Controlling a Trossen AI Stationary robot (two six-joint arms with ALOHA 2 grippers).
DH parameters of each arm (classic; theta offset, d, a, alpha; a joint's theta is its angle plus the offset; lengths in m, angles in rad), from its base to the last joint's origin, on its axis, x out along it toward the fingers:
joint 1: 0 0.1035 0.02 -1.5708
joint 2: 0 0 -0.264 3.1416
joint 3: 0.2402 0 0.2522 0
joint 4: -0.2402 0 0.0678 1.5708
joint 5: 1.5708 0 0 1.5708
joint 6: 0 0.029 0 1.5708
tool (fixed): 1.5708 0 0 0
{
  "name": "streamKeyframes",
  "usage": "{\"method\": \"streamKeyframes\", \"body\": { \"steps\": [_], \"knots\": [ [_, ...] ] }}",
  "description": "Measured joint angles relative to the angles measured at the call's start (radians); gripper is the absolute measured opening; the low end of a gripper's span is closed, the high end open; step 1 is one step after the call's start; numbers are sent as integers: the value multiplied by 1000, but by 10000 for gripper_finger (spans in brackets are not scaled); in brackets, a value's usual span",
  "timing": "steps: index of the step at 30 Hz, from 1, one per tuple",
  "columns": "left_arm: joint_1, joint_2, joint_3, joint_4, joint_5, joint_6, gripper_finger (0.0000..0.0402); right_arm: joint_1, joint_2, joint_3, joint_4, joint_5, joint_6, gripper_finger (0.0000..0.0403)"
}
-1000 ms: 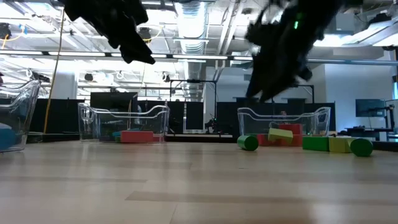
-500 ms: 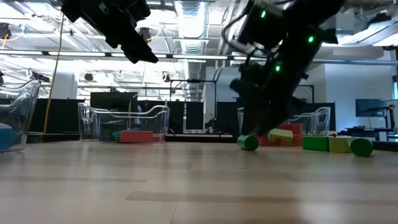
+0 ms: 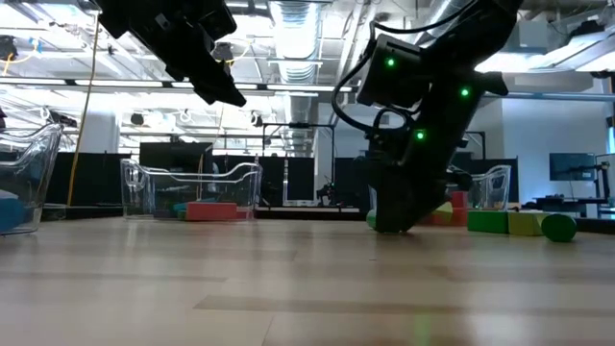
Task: Sort blocks by size
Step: Put the green cylindrical block into the bottom left transparent bin
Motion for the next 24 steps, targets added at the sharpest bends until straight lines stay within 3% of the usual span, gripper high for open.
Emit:
{"method": "streamKeyframes", "body": {
  "steps": [9,19,24],
  "knots": [
    [0,0,0,0,0,0,158,-4,-2,-1,10,26,-35,197],
    [0,0,0,-9,0,-1,158,-3,0,-2,6,49,-83,110],
    [0,0,0,-9,1,-3,158,11,0,-2,-5,41,-83,85]
  ]
}}
